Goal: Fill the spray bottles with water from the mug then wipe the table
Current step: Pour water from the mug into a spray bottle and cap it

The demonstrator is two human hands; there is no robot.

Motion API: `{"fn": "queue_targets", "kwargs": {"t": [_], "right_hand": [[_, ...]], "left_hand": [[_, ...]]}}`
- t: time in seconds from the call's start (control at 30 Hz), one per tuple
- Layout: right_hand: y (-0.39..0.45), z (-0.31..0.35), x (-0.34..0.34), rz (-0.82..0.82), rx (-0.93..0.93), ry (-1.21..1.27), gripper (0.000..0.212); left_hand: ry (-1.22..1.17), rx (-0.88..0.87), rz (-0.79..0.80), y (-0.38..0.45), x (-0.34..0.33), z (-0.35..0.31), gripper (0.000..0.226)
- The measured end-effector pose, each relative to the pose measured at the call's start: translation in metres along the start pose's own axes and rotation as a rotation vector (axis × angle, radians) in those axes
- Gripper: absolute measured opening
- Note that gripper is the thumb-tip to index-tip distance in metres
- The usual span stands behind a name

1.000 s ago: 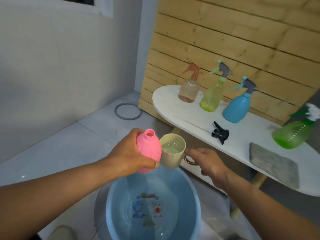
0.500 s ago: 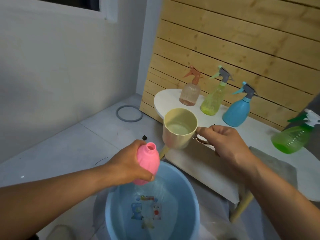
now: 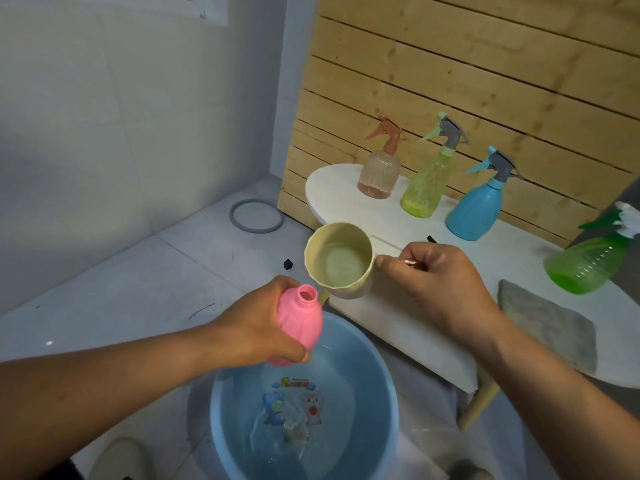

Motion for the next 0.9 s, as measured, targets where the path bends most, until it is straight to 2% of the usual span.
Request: {"fn": "queue_targets", "kwargs": {"t": [0.3,0.9], "right_hand": [[-0.01,0.008,-0.002,-0.027,0.057,-0.135,0.045],[-0.017,0.018,-0.004,-0.056,0.134,-0.231,0.042]], "left_hand": [[0.005,-0.006,0.007,-0.003,-0.001,0.001,0.094],[0.02,-0.016,0.016,-0.005,-0.003,0.001,0.095]]}}
Point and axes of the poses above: each hand's wrist, its own y-axis towards the middle knuckle, its own x-axis out of the back of the hand, z = x × y, the point moved 6 cm from there along y, towards the middle knuckle, and after that the axes turned 10 degrees about y, right-handed, at the moved point
